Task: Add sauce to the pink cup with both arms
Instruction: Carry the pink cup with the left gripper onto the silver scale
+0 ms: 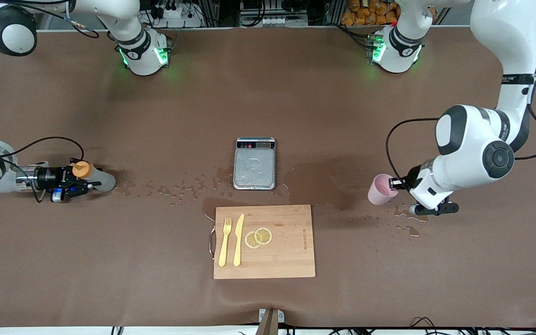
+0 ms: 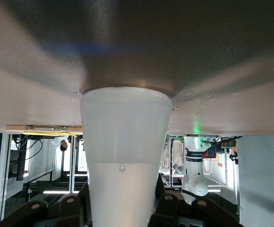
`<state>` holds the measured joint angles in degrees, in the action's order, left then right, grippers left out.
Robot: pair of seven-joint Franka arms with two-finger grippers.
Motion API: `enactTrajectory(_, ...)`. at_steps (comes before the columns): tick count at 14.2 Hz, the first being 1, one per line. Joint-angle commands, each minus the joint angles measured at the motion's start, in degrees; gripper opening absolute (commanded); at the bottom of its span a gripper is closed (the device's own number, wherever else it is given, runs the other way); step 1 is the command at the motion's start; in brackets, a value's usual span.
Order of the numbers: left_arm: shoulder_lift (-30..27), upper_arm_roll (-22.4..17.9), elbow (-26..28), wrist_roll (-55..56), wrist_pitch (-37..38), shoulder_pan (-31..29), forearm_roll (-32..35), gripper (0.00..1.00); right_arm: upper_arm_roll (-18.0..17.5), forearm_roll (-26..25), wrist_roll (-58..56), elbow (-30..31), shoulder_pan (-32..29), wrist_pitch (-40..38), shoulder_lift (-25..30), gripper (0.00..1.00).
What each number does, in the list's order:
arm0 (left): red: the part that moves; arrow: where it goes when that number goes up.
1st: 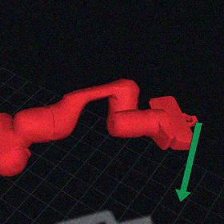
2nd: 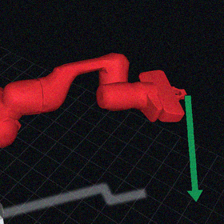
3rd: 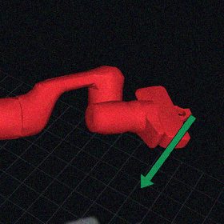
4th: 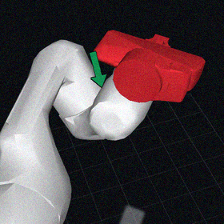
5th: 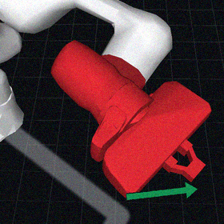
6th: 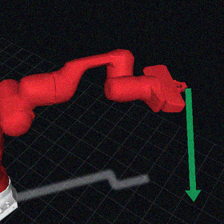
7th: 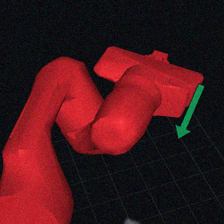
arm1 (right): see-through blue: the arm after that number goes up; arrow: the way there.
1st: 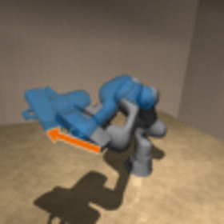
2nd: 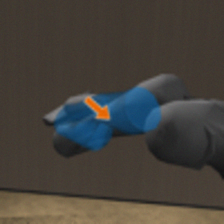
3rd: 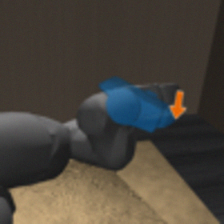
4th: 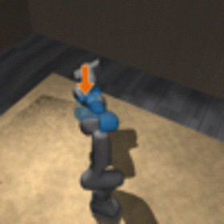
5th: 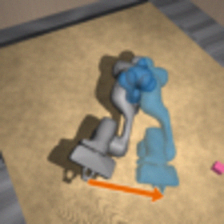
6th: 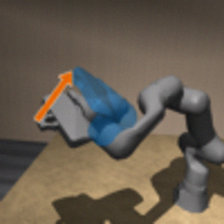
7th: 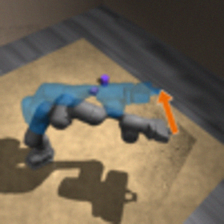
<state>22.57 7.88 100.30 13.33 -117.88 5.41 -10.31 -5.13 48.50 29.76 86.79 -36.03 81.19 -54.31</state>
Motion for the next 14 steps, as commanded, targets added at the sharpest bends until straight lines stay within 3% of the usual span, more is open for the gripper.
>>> enactTrajectory(1,0.19,1.25,-1.41,7.82,1.08,3.37,-1.03,0.0,0.03,-0.24,-0.14,-2.85,1.12,-0.95,-0.36,0.34)
enactTrajectory(3,0.55,1.26,-3.0,14.23,1.16,6.96,-0.68,0.0,0.03,-3.23,0.21,-3.55,3.93,-1.3,1.04,0.37)
enactTrajectory(8,4.14,1.26,-7.47,29.26,1.08,16.37,-0.42,0.0,0.03,-4.12,7.58,-7.16,6.14,-2.09,1.66,0.38)
enactTrajectory(14,9.68,1.26,-13.1,40.97,0.99,23.59,-0.77,0.0,0.03,-8.77,11.54,-8.48,8.16,-2.36,5.34,0.38)
